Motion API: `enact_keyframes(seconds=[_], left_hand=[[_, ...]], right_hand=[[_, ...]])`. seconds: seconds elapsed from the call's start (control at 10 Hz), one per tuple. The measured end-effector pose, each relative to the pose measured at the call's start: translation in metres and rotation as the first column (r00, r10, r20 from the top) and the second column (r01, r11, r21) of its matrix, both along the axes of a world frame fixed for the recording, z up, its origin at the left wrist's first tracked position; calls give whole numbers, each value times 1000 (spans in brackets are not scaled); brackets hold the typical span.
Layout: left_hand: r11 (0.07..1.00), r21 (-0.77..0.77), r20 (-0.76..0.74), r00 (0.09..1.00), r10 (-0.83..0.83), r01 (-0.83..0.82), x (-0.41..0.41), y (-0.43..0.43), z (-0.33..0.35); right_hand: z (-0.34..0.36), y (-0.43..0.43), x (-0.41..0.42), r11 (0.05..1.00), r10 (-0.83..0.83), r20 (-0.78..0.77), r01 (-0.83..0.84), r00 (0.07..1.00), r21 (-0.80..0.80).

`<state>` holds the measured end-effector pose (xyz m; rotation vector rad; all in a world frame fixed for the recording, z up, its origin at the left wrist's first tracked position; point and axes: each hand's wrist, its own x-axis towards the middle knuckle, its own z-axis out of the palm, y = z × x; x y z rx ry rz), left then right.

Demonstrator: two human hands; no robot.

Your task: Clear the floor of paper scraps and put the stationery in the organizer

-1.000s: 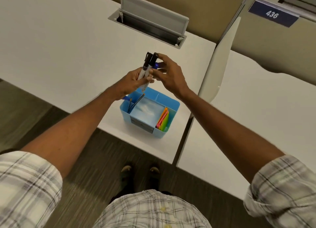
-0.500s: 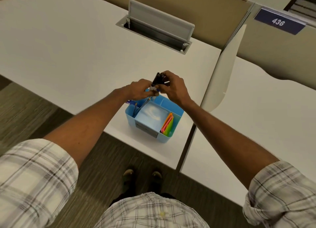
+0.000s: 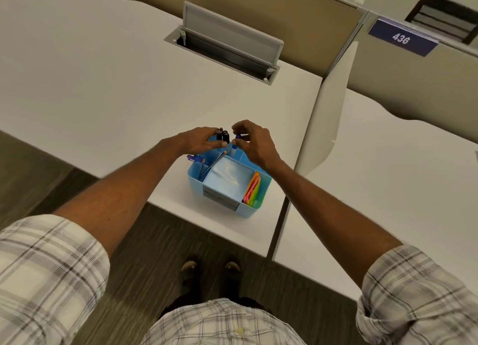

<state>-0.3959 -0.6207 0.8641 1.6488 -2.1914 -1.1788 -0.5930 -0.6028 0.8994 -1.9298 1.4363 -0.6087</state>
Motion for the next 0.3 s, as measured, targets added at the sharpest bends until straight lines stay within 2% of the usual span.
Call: enact_keyframes(seconds=[0.2,0.3], left_hand=[[992,-93,-39,996,82,-86,14,1,12],[972,-151,-151,976,157,-179,19,0,18]], right_hand=[[15,-1,1,995,-70,-15,69,997,-73],[23,2,4,991,-109,-27,106,994,-85]])
